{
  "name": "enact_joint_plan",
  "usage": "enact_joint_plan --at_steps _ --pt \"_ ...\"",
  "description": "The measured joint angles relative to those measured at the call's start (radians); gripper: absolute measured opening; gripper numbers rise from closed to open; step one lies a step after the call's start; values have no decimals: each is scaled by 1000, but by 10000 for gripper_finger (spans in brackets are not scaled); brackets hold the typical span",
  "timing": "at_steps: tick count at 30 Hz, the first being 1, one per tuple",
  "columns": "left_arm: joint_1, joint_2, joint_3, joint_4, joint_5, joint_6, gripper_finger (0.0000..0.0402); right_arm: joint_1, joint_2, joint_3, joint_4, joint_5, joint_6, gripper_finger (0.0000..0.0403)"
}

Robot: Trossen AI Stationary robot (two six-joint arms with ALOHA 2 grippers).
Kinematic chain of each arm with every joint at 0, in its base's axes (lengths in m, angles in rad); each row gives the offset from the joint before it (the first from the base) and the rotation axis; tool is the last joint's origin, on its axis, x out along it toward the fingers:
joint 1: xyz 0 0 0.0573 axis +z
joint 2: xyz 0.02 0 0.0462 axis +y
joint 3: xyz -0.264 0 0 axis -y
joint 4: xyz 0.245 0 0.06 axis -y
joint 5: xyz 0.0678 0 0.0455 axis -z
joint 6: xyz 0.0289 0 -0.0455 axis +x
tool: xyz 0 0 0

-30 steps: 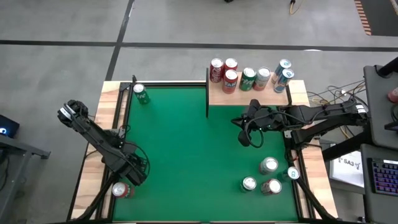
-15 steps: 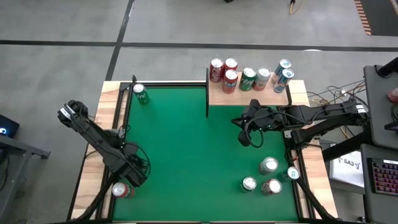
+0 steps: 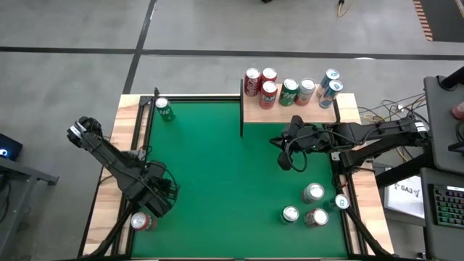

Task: Place canned beverage on shelf
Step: Put the left red-white soda can on the shelf aligned with the other red-white soda can

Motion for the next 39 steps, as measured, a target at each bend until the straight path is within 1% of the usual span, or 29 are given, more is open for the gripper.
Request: enact_joint_plan --at_steps 6,14,18,20,27,33,39 --pt "0 1 20 -40 0 2 126 0 0 0 -3 0 0 9" --pt "-1 5 99 -104 3 5 106 0 0 0 -5 0 -1 9" --pt "-6 16 116 -104 64 34 98 0 0 0 -5 0 -2 9" --pt "-14 22 111 -105 79 50 92 0 0 -1 -5 0 -2 9" --pt "-16 39 85 -110 83 55 79 0 0 -14 -6 0 -2 9" --pt "-16 38 15 -114 175 48 79 0 0 -14 -5 0 -2 9" --pt "-16 37 -8 -121 192 29 79 0 0 -14 -5 0 -4 9"
